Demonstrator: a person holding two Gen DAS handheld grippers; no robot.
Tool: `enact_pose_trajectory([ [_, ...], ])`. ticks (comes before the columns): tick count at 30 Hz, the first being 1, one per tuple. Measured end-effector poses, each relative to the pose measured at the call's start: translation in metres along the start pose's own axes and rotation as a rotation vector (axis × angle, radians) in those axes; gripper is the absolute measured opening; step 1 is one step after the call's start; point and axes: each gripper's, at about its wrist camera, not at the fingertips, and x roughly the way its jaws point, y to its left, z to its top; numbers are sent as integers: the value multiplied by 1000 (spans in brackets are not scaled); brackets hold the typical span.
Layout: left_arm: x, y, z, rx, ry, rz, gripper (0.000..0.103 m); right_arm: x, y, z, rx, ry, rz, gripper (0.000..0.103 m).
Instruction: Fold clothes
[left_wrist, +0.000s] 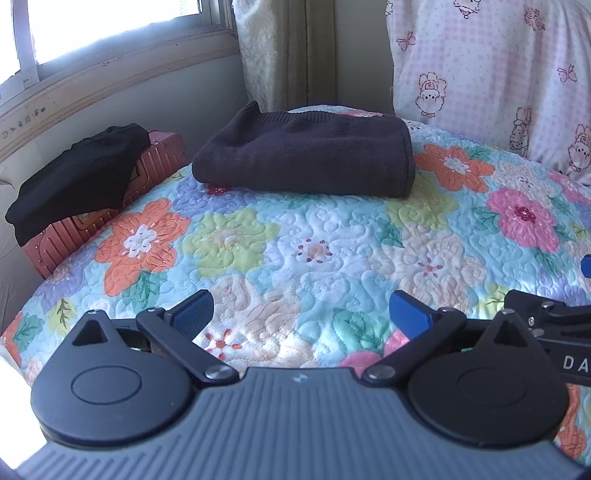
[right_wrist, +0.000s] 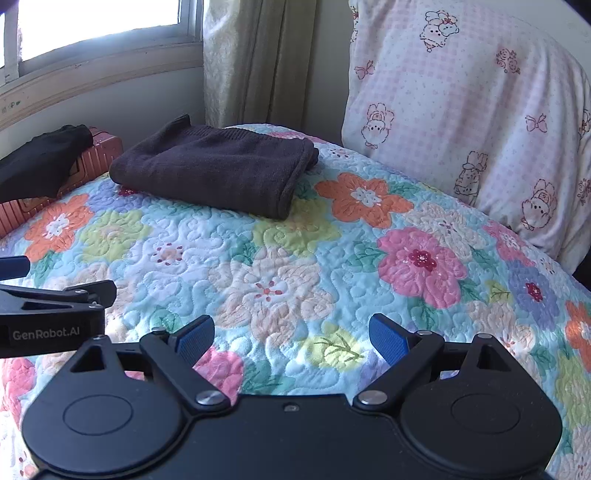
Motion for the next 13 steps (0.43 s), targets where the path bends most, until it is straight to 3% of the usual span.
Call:
enact_pose_trajectory([
  [13,1,-9,-3,39,9,-6,103,4,-6,-3,7,12,-6,93],
])
